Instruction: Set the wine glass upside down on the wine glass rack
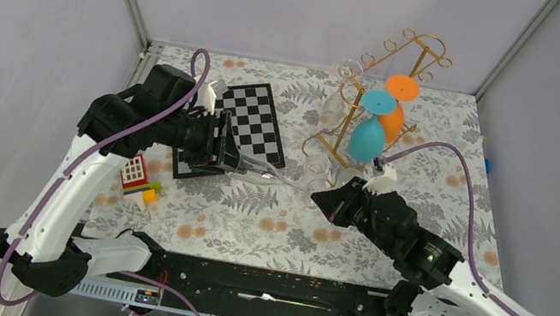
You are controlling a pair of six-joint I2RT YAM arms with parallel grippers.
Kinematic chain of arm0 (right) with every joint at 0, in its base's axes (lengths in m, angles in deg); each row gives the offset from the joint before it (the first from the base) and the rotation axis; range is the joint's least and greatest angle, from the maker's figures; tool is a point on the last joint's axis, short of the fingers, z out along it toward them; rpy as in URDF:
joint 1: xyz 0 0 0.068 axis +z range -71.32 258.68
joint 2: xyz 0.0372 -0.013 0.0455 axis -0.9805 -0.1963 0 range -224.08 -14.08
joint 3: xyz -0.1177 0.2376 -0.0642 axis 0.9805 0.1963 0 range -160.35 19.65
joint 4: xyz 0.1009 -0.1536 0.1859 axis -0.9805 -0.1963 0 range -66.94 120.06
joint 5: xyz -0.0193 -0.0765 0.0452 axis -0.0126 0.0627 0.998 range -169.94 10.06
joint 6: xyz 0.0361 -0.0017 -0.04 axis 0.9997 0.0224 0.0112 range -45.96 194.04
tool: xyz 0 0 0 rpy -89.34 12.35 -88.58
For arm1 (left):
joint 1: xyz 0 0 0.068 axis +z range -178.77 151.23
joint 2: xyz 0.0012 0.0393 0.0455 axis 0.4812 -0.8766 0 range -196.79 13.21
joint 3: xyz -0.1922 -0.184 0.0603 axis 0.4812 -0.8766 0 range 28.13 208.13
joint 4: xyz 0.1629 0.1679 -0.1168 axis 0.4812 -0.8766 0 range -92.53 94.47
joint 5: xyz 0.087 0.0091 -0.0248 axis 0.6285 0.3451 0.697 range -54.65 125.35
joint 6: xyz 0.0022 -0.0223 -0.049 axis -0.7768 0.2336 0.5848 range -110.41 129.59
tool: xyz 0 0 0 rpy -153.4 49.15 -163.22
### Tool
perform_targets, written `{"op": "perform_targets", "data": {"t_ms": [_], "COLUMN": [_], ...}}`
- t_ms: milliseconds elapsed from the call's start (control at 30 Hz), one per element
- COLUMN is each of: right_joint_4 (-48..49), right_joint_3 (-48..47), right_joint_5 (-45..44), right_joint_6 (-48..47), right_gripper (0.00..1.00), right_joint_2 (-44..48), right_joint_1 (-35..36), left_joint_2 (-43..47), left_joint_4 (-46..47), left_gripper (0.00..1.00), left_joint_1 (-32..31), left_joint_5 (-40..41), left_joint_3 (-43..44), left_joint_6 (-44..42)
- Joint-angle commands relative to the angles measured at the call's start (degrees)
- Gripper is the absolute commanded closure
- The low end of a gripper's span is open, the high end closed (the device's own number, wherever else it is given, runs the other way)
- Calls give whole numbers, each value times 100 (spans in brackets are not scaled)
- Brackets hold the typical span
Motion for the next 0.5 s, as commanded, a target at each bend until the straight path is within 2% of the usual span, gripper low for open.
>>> {"op": "perform_targets", "data": {"t_ms": [0,467], "right_joint_4": [271,-337], "right_joint_3": [-32,-409], "right_joint_5": [-456,-952], "right_joint_6": [-309,-1215], "right_gripper": [100,100], "right_joint_2": [174,413], "right_joint_1": [18,19], "left_joint_2": [105,202], "left_joint_4": [145,-328], "left_gripper": [44,21], "left_joint_1": [-21,147], "left_joint_5": [56,886], "left_joint_3": [26,464], "left_joint_6": [-71,-607]}}
